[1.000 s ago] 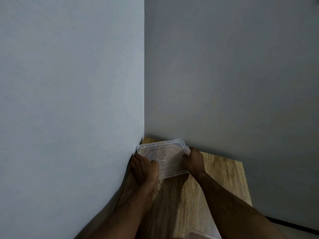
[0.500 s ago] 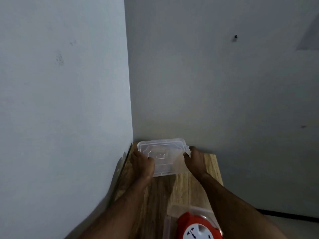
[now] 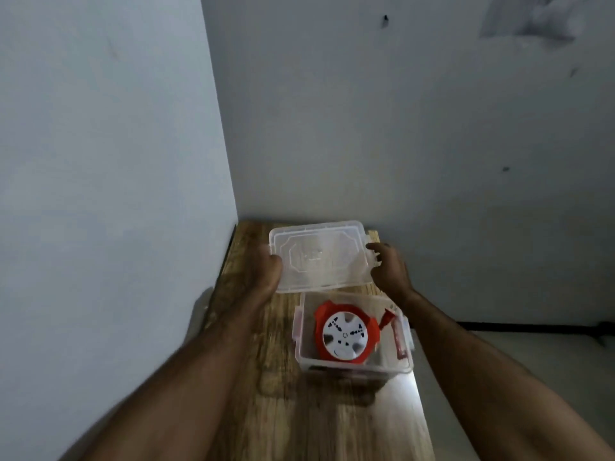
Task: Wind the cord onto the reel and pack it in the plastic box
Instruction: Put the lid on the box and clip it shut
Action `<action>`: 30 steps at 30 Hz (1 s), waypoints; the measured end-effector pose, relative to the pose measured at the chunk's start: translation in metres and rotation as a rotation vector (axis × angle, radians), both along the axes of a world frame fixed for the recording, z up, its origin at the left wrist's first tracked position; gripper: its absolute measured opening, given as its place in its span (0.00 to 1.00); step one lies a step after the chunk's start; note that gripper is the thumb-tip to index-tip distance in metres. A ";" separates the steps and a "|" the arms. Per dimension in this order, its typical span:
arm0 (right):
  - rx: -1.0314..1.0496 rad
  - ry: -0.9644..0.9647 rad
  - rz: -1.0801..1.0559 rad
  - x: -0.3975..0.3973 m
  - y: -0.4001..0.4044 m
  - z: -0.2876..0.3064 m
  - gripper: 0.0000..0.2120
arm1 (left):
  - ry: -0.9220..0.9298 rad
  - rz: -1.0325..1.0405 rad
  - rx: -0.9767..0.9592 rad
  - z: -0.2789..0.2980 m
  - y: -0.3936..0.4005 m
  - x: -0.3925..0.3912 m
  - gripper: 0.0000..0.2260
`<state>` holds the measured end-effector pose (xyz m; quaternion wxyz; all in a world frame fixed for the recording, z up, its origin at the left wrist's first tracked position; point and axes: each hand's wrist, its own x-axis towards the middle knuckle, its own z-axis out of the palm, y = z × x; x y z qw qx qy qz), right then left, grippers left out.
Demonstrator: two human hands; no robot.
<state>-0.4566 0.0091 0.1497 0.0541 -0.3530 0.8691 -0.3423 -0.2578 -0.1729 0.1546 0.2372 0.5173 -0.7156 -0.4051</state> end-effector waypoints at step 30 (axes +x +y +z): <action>-0.333 -0.099 -0.150 0.030 0.115 0.006 0.18 | 0.042 -0.260 -0.191 0.010 0.077 0.048 0.13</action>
